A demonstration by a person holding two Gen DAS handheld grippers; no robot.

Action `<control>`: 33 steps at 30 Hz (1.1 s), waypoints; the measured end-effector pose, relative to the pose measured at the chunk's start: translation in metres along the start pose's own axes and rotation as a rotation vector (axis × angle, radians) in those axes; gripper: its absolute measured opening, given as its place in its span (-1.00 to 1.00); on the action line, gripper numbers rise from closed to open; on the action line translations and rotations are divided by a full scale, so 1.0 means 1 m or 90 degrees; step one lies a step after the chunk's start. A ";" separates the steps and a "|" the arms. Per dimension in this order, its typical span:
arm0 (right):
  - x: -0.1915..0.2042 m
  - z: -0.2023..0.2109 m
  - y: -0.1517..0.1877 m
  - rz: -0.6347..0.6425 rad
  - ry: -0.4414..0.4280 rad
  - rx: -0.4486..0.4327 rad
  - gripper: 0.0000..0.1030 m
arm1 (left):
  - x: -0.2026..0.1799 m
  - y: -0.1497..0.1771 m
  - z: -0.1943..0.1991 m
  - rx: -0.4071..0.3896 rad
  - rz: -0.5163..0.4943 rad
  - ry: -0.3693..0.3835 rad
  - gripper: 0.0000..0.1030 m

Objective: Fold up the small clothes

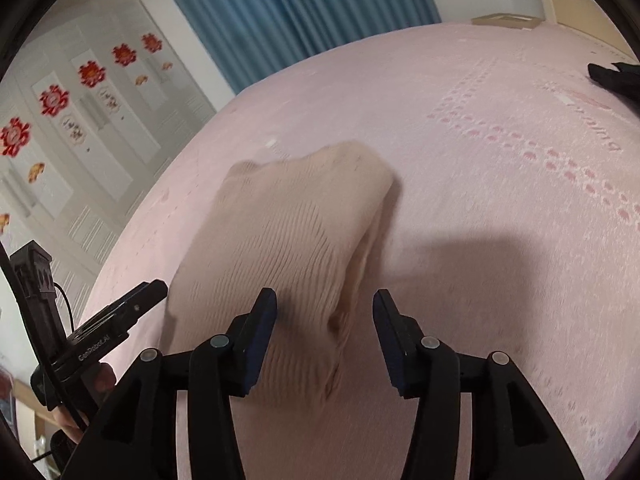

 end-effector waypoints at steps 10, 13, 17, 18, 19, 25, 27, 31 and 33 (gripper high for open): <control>0.004 -0.002 0.031 -0.029 -0.021 0.038 -0.04 | -0.014 0.064 0.021 0.073 -0.058 -0.009 -0.10; 0.006 -0.006 0.034 -0.015 -0.009 0.038 -0.24 | -0.023 0.063 0.013 0.074 -0.080 -0.024 -0.34; 0.010 0.001 0.029 -0.002 -0.022 0.008 -0.87 | -0.023 0.055 0.014 0.054 -0.078 -0.029 -0.77; 0.008 0.006 0.025 0.005 -0.013 -0.010 -0.88 | -0.022 0.053 0.017 0.048 -0.076 -0.030 -0.78; 0.007 0.007 0.024 0.014 0.002 -0.014 -0.88 | -0.020 0.053 0.019 0.047 -0.072 -0.025 -0.78; 0.007 -0.001 0.032 0.033 0.017 0.017 -0.70 | -0.011 0.064 0.026 0.069 -0.051 -0.028 -0.71; 0.009 0.006 0.026 0.037 0.014 -0.006 -0.53 | -0.008 0.059 0.035 0.053 -0.021 -0.006 -0.47; 0.009 0.021 0.018 0.031 0.013 -0.060 -0.45 | -0.007 0.043 0.050 -0.001 0.028 0.053 -0.24; 0.007 0.025 0.013 0.027 0.019 -0.081 -0.45 | -0.013 0.037 0.047 -0.008 0.028 0.063 -0.22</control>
Point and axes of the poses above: each gripper's, at about its wrist camera, not at the fingertips, and z roughly against the way its jaws point, x to its left, y to its underside, the point moved 10 cm from there along -z, roughly the way its jaws point, and after that the axes turned 2 degrees about y, right-handed, at the moved point
